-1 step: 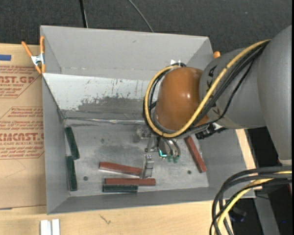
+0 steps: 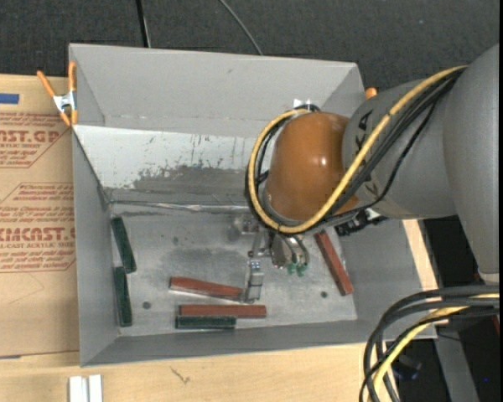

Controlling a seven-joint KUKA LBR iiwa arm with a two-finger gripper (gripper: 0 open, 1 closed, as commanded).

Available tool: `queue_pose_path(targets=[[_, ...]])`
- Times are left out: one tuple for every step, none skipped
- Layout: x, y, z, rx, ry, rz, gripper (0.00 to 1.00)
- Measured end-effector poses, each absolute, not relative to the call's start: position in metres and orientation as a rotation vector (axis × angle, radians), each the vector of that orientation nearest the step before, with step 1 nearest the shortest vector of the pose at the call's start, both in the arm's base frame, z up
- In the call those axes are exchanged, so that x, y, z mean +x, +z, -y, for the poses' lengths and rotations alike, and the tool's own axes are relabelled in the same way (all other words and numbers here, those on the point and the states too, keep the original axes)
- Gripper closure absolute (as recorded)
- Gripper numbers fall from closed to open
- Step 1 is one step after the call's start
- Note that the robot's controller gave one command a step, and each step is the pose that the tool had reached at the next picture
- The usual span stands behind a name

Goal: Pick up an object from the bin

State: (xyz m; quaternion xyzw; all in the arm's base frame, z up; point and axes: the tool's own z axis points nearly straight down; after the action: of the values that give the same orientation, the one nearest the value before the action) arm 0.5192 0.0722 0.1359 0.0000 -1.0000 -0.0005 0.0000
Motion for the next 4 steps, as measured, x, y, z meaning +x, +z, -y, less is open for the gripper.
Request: queue_pose_path(targets=[[0.501, 0.118, -0.126, -0.075, -0.001, 3.140, 0.00], [0.496, 0.123, -0.125, -0.075, -0.001, 3.140, 0.00], [0.479, 0.130, -0.126, -0.230, 0.000, 3.131, 0.00], [0.480, 0.070, -0.126, -0.274, -0.001, 3.130, 0.00]])
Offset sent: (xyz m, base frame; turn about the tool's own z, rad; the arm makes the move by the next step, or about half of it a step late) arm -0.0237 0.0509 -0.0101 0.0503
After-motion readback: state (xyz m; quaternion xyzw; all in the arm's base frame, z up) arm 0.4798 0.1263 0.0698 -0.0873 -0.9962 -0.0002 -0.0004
